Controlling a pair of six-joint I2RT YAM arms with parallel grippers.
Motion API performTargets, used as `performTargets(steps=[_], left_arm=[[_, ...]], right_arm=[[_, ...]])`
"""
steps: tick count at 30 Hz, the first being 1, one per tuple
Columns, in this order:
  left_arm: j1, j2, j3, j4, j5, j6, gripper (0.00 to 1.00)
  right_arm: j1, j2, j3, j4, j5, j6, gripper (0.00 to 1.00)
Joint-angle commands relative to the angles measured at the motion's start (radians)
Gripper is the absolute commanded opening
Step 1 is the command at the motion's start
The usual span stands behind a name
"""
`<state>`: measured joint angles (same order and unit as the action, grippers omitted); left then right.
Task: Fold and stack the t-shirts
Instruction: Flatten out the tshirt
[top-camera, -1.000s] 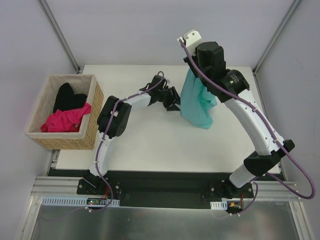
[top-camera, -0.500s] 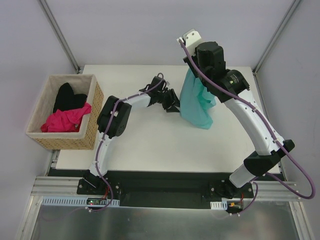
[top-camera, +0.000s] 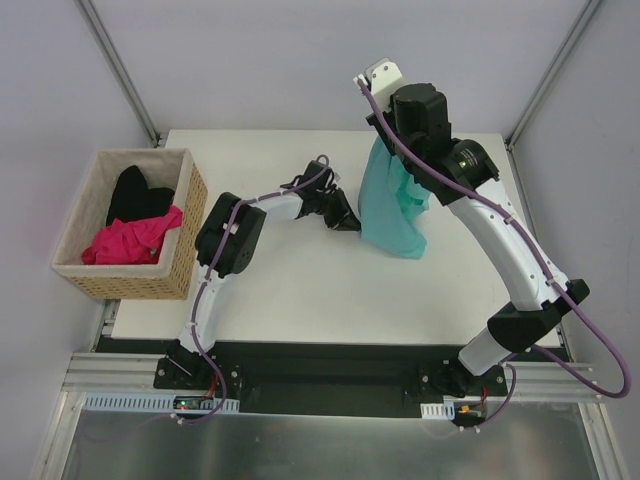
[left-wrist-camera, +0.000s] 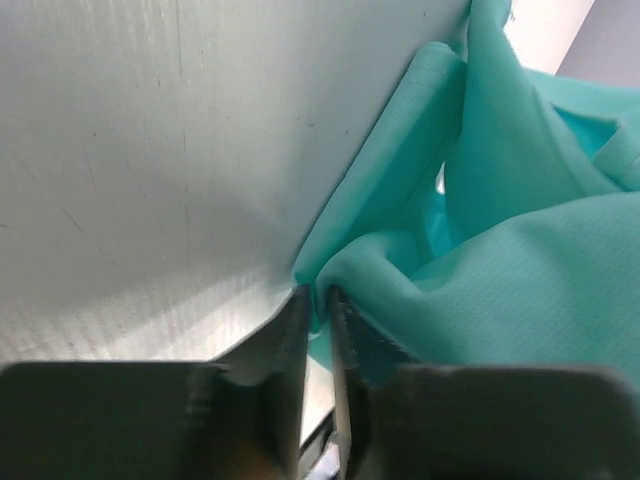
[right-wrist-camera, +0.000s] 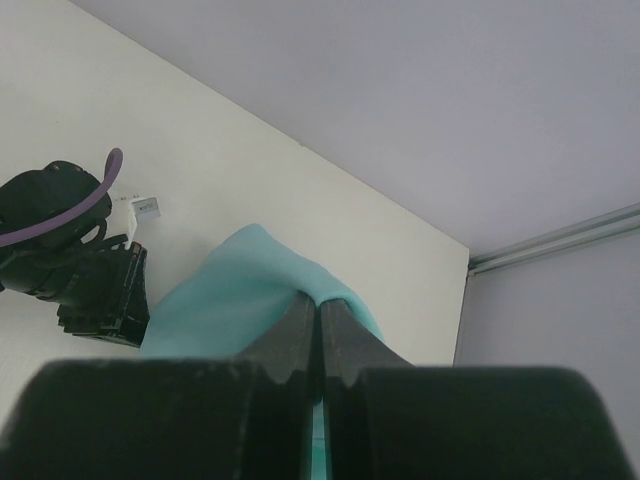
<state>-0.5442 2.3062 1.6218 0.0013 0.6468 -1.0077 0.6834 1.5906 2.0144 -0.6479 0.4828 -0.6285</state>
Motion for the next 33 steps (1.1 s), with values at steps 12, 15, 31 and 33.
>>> performTargets(steps=[12,15,31,33], left_arm=[[-0.005,-0.109,-0.026,-0.017,-0.019,0.011,0.0],[0.01,-0.166,-0.072,-0.017,-0.048,0.014,0.0],[0.207,-0.668,-0.367,-0.122,-0.174,0.09,0.0],[0.228,-0.732,-0.369,-0.174,-0.193,0.107,0.0]], right_arm=[[0.005,-0.041,0.032,0.047,0.0,0.004,0.01],[0.005,-0.04,0.032,0.05,0.002,0.001,0.01],[-0.053,-0.057,-0.06,0.109,0.068,-0.071,0.01],[-0.071,-0.061,-0.091,0.12,0.062,-0.065,0.01]])
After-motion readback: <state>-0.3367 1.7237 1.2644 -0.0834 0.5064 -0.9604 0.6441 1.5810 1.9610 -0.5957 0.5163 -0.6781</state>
